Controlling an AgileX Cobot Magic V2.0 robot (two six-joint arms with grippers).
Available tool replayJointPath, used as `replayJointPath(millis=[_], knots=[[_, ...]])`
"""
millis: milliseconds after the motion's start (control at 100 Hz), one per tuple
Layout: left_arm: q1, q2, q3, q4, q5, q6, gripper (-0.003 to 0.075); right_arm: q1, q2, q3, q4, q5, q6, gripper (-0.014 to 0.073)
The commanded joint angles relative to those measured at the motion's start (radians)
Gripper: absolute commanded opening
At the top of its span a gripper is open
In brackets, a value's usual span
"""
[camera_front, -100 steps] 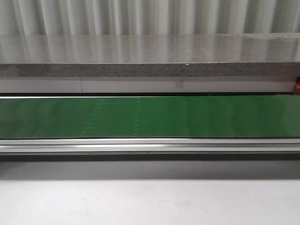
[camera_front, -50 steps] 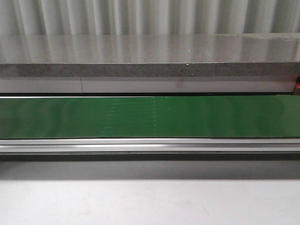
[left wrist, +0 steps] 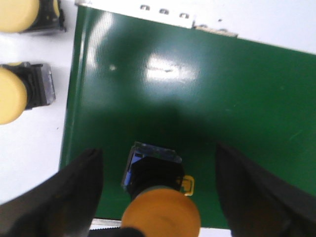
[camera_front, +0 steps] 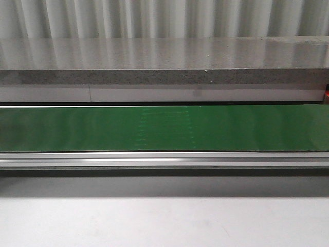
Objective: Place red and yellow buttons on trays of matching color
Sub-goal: 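Open the left gripper on the belt and move back toward table buttons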
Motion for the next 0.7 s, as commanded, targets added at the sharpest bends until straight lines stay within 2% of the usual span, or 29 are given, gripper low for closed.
replayJointPath(millis=[0,290,410,530,690], knots=[[-0.008,-0.051,-0.055,-0.034,-0.028,0.002,0.0484,-0.001,0.008,-0.024,0.003,-0.066,-0.011,-0.0067],[-0.004,-0.121,-0.093,-0.030,-0.009,-0.011,0.0484,-0.001,0.008,-0.024,0.003,-0.066,-0.011,-0.0067],[-0.002,-0.147,-0.092,0.052,0.028,-0.011,0.0483,-0.001,0.008,-0.024,0.003,-0.066,-0.011,-0.0067],[0.039,-0.156,-0.088,0.060,0.078,-0.011,0.0483,-0.001,0.008,-0.024,0.003,-0.066,-0.011,-0.0067],[0.121,-0.177,-0.031,0.032,0.079,-0.011,0.0483,-0.001,0.008,-0.024,0.003,-0.066,-0.011,-0.0067]])
